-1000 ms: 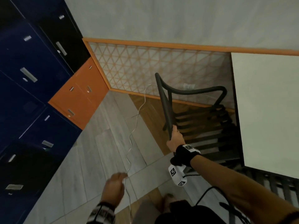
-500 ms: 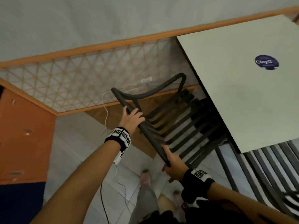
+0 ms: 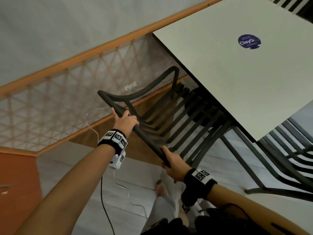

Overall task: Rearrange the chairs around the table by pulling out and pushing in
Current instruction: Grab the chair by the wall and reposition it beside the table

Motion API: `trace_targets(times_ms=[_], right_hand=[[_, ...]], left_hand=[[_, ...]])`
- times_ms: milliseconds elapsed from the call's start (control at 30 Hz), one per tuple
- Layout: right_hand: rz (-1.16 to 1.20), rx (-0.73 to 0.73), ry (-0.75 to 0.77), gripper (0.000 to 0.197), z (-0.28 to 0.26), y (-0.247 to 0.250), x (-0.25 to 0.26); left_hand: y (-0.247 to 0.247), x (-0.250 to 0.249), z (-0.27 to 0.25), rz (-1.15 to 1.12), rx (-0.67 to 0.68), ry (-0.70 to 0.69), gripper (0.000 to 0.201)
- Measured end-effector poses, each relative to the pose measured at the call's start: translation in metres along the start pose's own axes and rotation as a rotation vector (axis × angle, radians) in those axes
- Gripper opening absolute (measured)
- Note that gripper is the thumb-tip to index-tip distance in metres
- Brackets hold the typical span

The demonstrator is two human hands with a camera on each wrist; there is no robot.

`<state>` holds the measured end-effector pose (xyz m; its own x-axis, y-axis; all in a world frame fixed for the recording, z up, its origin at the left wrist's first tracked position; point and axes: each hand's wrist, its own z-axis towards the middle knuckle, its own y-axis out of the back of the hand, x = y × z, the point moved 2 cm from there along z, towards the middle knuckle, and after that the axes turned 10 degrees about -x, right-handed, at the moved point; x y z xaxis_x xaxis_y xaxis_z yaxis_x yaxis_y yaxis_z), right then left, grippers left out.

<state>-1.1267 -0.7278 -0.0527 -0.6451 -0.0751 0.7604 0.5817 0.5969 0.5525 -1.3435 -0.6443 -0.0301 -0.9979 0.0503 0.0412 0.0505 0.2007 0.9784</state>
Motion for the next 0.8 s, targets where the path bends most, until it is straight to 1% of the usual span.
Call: trace_targets(times_ms=[133,267,367,500,600,700,800], right_hand=[[0.021,-0.043,-0.032,0.045,0.022,0.006,0.006],[0.022,-0.063,-0.065,0.044,0.044,0.022,0.009],[0.044,-0.077,-0.114,0.048,0.061,0.035,0.01],[0.05,-0.129,-0.109,0.047,0.084,0.049,0.009],[0.066,-0.149,-0.115,0.047,0.099,0.06,0.004],[0.091,-0.143,-0.153,0.055,0.107,0.071,0.001],[0.119,-0.151,-0.152,0.055,0.115,0.075,-0.003]], left_hand=[[0.003,0.007,0.033,0.016,-0.018,-0.031,0.022],[0.004,0.009,0.072,0.019,-0.004,-0.05,0.025],[0.008,0.011,0.1,-0.05,-0.012,-0.039,0.025],[0.019,0.006,0.134,0.009,-0.04,-0.104,0.022],[0.029,-0.003,0.154,0.024,-0.03,-0.124,0.019],[0.035,-0.008,0.17,0.046,-0.028,-0.123,0.022],[0.035,-0.01,0.179,0.06,-0.046,-0.114,0.023]])
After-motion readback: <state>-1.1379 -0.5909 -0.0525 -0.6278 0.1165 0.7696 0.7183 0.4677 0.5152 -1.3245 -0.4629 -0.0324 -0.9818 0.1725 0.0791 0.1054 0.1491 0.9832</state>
